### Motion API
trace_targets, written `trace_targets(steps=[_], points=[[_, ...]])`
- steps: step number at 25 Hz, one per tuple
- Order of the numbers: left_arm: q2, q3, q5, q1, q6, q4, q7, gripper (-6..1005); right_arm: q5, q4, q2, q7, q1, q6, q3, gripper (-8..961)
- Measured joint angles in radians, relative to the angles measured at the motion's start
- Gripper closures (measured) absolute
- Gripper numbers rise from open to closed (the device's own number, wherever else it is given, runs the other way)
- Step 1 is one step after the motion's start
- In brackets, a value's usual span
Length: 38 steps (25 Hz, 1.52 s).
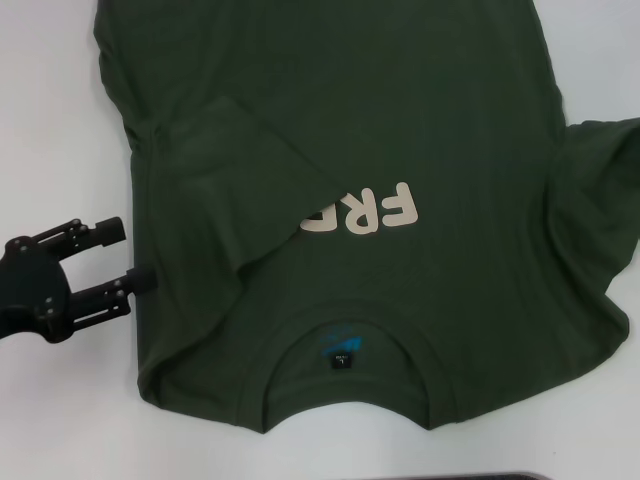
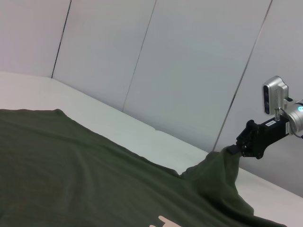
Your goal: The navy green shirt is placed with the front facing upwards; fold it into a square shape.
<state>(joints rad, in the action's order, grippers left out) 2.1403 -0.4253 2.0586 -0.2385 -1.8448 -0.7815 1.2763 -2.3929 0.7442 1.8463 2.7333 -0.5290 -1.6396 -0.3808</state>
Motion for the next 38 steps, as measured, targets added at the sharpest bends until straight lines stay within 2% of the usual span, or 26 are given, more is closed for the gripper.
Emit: trace_targets(steps=[4,5,15,26,37,38], points=[[0.000,0.002,0.000,0.001,0.000,-0.001,-0.001,229,0.000,0.002,0.013,-0.005,-0.013,-0.039,0.004,942],[0.000,0.005,0.000,0.001,0.000,-0.001,-0.003,229,0.001,0.000,0.022,-0.006,-0.021,-0.049,0.001,942],[-0.001,0.028,0.000,0.001,0.001,-0.001,-0.007,229,0.025,-0.028,0.057,-0.019,-0.039,-0.047,-0.010,926],[-0.001,0.047,0.000,0.001,0.001,-0.001,-0.008,228,0.085,-0.204,0.063,-0.113,-0.057,0.032,-0.017,846],[-0.001,0.067,0.000,0.001,-0.001,-0.001,-0.008,228,0.088,-0.230,0.080,-0.139,-0.060,0.073,-0.020,766],[-0.001,0.069,0.000,0.001,-0.001,-0.001,-0.008,228,0.088,-0.230,0.081,-0.142,-0.063,0.073,-0.019,733]])
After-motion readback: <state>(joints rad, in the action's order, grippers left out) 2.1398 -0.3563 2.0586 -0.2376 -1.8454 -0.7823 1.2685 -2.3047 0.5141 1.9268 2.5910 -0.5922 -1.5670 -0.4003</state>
